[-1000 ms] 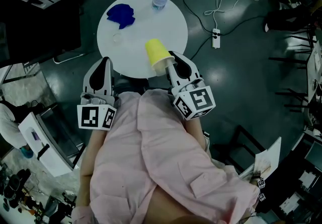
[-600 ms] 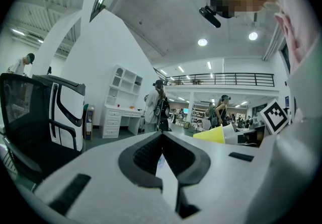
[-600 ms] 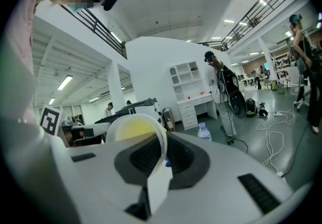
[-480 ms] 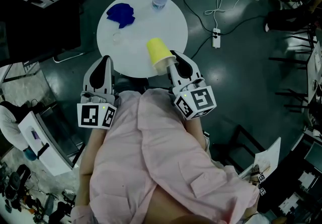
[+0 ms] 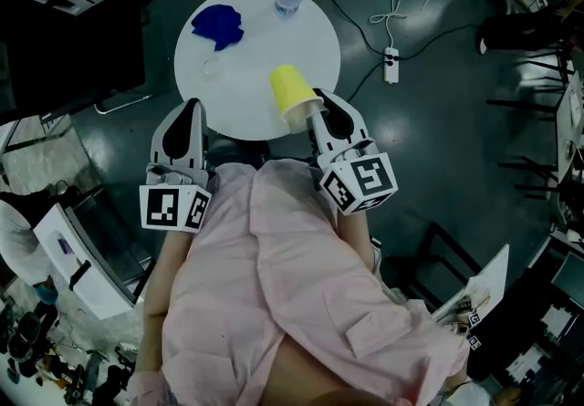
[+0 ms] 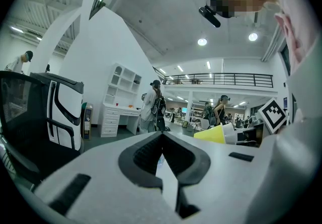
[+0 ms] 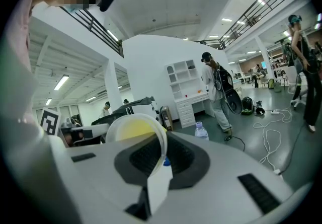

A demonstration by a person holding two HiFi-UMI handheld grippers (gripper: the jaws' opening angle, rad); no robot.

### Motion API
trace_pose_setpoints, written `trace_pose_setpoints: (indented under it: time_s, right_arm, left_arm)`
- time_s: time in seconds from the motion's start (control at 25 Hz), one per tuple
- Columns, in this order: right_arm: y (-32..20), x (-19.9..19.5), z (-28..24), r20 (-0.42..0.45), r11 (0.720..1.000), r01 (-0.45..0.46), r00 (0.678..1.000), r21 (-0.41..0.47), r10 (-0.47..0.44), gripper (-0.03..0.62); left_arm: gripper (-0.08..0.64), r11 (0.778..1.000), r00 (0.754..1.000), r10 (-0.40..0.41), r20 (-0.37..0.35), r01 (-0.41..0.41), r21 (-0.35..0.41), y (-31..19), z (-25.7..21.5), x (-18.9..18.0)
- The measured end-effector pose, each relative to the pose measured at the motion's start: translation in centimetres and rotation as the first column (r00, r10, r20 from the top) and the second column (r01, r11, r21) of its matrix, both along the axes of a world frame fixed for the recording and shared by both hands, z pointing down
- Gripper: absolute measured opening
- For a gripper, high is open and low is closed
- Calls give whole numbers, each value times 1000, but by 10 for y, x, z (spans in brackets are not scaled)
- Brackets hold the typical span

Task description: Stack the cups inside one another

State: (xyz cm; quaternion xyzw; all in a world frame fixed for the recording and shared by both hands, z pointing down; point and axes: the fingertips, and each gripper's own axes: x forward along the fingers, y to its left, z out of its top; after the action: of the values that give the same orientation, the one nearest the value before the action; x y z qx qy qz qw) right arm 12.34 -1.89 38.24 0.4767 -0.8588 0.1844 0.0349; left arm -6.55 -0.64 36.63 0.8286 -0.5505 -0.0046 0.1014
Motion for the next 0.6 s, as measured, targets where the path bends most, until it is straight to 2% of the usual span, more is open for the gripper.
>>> trace_pose_setpoints:
  time_s: [0.6]
  right_arm:
    - [-23, -36, -1, -43, 998, 1, 999, -64, -4, 40]
  left_arm:
    - [9, 1000, 1000, -1, -27, 1, -5, -23, -7, -47]
